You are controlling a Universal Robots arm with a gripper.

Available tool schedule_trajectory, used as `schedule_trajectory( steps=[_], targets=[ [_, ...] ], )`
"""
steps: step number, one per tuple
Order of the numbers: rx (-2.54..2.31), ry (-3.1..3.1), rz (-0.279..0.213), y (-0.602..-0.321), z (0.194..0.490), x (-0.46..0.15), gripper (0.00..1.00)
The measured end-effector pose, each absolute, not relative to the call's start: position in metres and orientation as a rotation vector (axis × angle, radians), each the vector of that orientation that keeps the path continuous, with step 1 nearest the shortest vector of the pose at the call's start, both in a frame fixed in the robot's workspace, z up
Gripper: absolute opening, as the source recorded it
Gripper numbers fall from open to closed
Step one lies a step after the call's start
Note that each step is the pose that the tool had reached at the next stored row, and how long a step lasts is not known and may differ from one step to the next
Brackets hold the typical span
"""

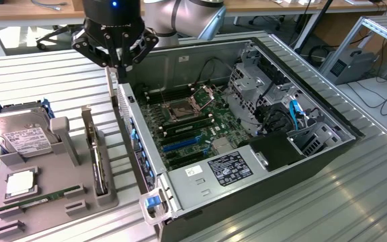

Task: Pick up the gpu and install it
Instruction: 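Reach for the gpu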

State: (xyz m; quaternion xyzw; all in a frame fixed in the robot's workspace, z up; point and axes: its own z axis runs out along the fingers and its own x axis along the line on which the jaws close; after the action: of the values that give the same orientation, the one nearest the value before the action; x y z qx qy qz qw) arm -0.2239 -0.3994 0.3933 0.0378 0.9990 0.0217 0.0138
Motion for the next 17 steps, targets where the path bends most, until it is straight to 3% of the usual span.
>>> schedule_trajectory(
  steps=[17],
  targets=[
    [0.118, 3.111, 0.068, -0.3997, 0.3933, -0.2294, 0.11]
  ],
)
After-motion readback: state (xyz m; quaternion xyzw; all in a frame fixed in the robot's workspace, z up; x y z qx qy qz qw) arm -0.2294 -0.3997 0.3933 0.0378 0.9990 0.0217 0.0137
